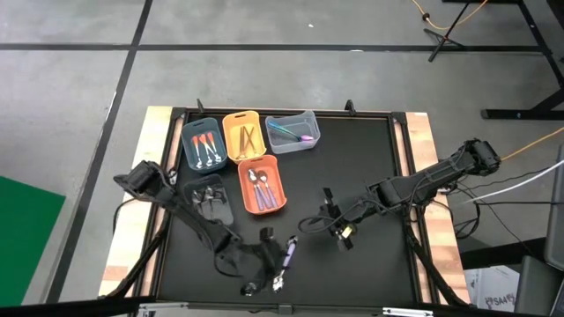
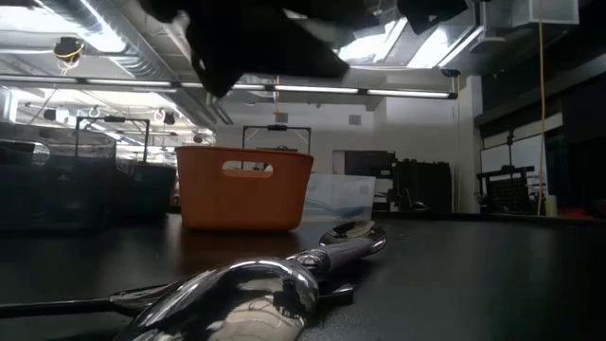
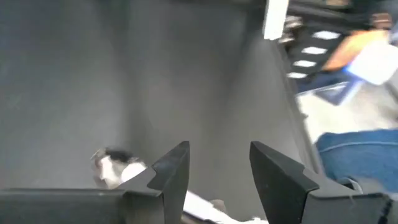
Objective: Sort silverware by color (type)
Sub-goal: Put the black spoon into the black bin
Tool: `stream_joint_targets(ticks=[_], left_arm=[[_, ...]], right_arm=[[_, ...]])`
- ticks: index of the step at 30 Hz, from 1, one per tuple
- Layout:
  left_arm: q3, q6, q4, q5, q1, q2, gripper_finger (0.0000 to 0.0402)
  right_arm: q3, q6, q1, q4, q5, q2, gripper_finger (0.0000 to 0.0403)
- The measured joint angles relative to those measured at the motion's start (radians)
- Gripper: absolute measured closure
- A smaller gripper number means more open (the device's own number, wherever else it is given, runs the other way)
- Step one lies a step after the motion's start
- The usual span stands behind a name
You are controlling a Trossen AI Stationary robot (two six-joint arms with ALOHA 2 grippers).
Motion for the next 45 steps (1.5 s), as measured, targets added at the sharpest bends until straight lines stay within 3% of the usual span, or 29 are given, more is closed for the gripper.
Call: stream_joint_targets(ticks=[5, 9, 18, 45], left_arm=[[0.144, -0.209, -0.298, 0.013, 0.044, 0.047, 0.0239], [0.206, -0.266, -0.441, 0.034, 0.061, 0.088, 0.0239], [0.208, -0.265, -0.461, 0.107, 0.057, 0.134, 0.0239], [0.210, -0.264, -0.460, 0.099, 0.051, 0.198, 0.0239]], right_arm=[[0.000, 0.000, 0.000, 0.000, 0.000, 0.000, 0.0311], [0.000, 0.000, 0.000, 0.000, 0.000, 0.000, 0.0311], [0.000, 0.000, 0.000, -0.001, 0.000, 0.000, 0.0311], [0.000, 0.000, 0.000, 0.000, 0.000, 0.000, 0.0311]])
